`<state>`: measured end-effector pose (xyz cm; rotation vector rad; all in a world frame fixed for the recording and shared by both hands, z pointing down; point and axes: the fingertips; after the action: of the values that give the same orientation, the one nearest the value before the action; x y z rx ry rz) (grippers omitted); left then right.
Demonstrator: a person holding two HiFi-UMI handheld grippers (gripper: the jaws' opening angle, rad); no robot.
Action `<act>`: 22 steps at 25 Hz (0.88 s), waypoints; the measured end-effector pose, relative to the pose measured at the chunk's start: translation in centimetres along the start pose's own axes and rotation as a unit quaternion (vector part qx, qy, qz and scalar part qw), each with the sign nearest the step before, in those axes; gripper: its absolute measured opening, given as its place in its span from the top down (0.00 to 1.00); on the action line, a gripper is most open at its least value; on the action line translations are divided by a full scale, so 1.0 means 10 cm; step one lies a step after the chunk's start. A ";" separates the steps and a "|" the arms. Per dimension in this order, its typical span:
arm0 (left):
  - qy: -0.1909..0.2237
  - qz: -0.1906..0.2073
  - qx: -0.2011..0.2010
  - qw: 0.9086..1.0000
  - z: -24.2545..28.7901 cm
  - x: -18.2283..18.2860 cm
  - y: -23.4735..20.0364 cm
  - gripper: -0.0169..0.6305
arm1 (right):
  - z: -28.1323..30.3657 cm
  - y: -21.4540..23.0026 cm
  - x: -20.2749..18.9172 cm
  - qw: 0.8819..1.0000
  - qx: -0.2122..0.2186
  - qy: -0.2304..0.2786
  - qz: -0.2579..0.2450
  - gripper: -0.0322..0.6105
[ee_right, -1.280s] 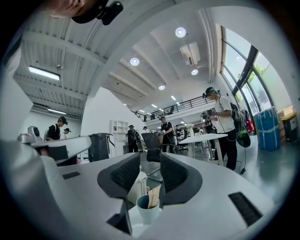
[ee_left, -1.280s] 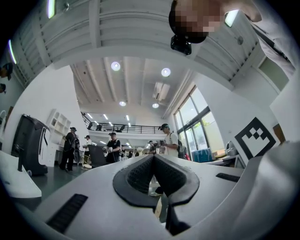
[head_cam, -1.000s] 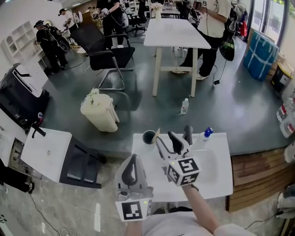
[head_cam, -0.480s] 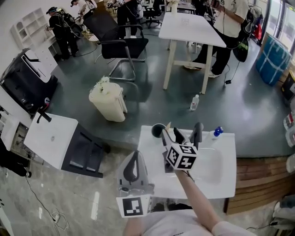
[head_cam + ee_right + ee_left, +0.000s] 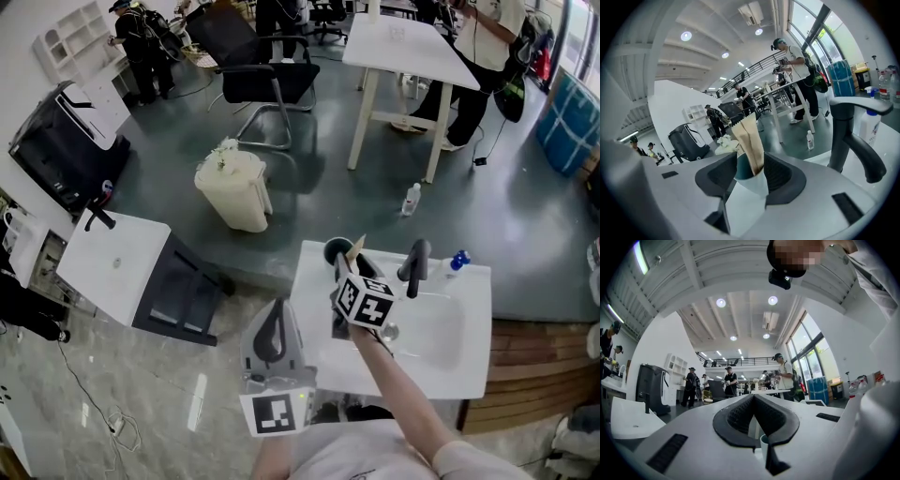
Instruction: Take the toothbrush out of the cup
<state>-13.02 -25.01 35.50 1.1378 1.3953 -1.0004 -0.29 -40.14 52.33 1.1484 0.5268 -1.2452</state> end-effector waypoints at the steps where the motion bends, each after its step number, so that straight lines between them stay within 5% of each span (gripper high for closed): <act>1: -0.001 0.001 0.003 1.000 -0.02 0.00 -0.01 0.95 | 0.02 0.00 -0.02 1.000 -0.005 -0.003 -0.004 0.71; 9: -0.005 0.004 0.018 1.000 -0.10 -0.04 -0.10 0.95 | 0.11 0.09 -0.06 0.998 -0.054 -0.010 -0.034 0.88; 22: 0.001 0.000 0.019 1.000 -0.09 0.00 -0.11 0.95 | 0.00 0.01 0.13 0.998 -0.046 0.000 -0.048 0.91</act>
<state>-14.30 -24.39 35.63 1.1669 1.3823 -1.0301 0.18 -40.69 51.27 1.0564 0.6395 -1.2895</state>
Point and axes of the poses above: the fingertips, and each gripper's own axes: z forward along the fingers, y to its right, x out of its top, and after that the axes turned 1 degree about -y, right-handed
